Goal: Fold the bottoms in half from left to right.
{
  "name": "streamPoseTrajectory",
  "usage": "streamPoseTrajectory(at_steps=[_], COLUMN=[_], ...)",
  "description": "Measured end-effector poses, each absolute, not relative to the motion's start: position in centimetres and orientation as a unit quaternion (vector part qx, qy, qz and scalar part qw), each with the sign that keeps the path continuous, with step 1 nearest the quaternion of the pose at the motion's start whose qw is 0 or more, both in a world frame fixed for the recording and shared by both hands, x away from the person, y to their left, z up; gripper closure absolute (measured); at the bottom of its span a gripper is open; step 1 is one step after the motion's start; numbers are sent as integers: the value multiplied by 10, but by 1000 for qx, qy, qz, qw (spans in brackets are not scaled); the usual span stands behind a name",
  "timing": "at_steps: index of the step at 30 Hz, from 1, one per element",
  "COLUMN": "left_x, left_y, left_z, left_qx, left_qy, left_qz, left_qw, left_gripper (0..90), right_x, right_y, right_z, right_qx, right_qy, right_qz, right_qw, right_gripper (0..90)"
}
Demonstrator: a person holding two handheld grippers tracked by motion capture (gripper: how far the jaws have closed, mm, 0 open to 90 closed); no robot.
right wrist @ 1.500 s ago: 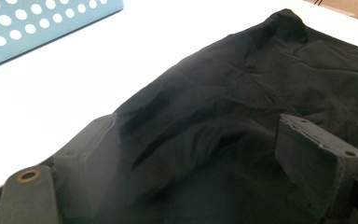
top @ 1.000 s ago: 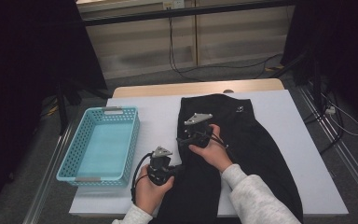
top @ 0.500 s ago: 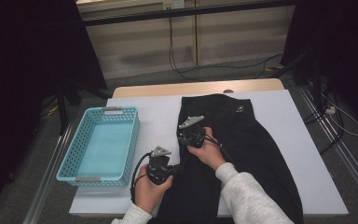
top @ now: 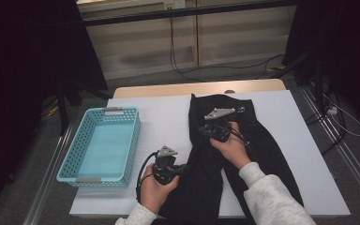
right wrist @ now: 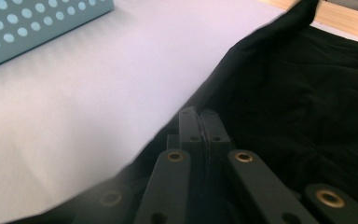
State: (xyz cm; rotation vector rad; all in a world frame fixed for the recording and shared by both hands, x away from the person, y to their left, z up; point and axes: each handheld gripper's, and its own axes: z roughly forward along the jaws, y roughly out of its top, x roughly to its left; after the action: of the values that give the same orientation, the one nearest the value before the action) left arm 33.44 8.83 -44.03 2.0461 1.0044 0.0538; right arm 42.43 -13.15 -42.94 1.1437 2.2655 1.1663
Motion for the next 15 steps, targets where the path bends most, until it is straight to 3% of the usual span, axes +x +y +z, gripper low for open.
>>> streamPoseTrajectory(at_steps=[15], left_x=[333], left_y=[87], left_z=[-442], left_qx=[820], left_qy=[397], left_qz=[14], left_qw=[412], left_gripper=[896], right_x=[413], right_y=[-144], right_z=[-446], right_qx=[411], right_qy=[802], right_qz=[401], right_qw=[165], right_gripper=[889])
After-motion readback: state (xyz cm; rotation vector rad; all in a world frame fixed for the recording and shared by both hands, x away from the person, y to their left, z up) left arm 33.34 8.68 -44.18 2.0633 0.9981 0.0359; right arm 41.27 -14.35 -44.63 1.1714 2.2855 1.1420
